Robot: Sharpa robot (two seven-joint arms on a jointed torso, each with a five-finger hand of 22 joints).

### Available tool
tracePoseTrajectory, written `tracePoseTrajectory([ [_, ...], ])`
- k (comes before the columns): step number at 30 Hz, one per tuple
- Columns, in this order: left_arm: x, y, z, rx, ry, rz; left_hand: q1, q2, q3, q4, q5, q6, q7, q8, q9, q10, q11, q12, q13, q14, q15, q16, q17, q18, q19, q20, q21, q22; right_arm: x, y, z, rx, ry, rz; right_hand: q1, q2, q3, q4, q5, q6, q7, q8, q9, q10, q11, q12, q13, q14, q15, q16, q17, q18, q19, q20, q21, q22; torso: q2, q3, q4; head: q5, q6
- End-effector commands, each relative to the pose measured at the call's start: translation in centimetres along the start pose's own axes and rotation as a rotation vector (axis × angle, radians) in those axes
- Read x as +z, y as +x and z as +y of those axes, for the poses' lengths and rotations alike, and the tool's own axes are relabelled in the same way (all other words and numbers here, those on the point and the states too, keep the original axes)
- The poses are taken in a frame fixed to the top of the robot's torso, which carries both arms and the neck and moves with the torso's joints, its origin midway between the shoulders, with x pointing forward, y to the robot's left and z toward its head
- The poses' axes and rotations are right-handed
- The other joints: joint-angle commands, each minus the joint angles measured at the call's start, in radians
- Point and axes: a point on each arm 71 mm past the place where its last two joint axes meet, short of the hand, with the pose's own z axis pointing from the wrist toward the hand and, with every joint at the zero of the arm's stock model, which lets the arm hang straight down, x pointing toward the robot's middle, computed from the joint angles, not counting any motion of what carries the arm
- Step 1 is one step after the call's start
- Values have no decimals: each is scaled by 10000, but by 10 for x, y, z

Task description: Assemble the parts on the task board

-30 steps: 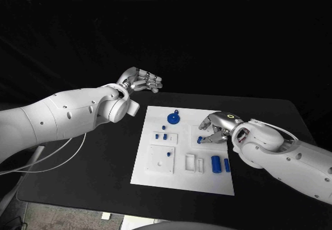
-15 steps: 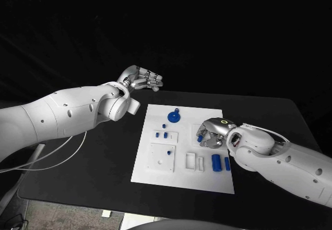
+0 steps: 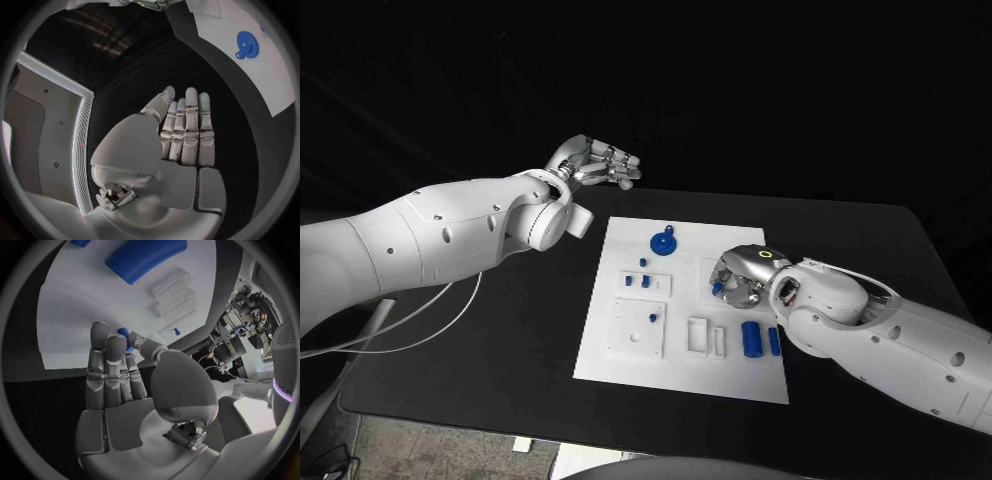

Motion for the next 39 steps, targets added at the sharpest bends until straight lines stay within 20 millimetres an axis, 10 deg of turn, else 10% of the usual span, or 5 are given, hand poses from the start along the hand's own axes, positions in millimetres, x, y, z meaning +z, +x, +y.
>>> tracePoseTrajectory([
  [1, 1, 2, -2, -104, 88, 126, -16, 118, -42, 14, -27, -58, 19, -21, -7, -70, -29, -22, -14, 10, 58, -38, 13, -157, 32, 48, 15, -21, 0, -2, 3, -118, -44, -377, 2, 86, 69, -15, -27, 280, -63, 74, 40, 285, -78, 53, 33, 98, -46, -20, 15, -105, 344, -123, 68, 31, 2, -2, 2, 10, 0],
  [25, 1, 0, -1, -80, 68, 76, -16, 118, -42, 14, -27, -58, 19, -21, -7, -70, -29, -22, -14, 10, 58, -38, 13, -157, 32, 48, 15, -21, -11, -35, 5, 1471, -92, -1860, 24, 329, 451, -297, -23, 1272, -309, 14, 83, 1290, -379, 37, 51, 159, -337, -190, 98, -315, 270, -444, 168, 423, -16, -13, -12, 241, -16],
  [39, 5, 2, -1, -67, 76, 87, -3, 120, -42, 5, -21, -55, 18, -22, -8, -71, -30, -20, -14, 7, 56, -37, 15, -158, 31, 45, 20, -29, 4, -31, 67, 2000, -1643, -1322, 3, 441, 302, -429, -23, 1272, -305, 11, 79, 1293, -380, 33, 49, 136, -357, -244, 192, -333, 273, -468, 68, 515, -20, 2, 20, 472, 10],
])
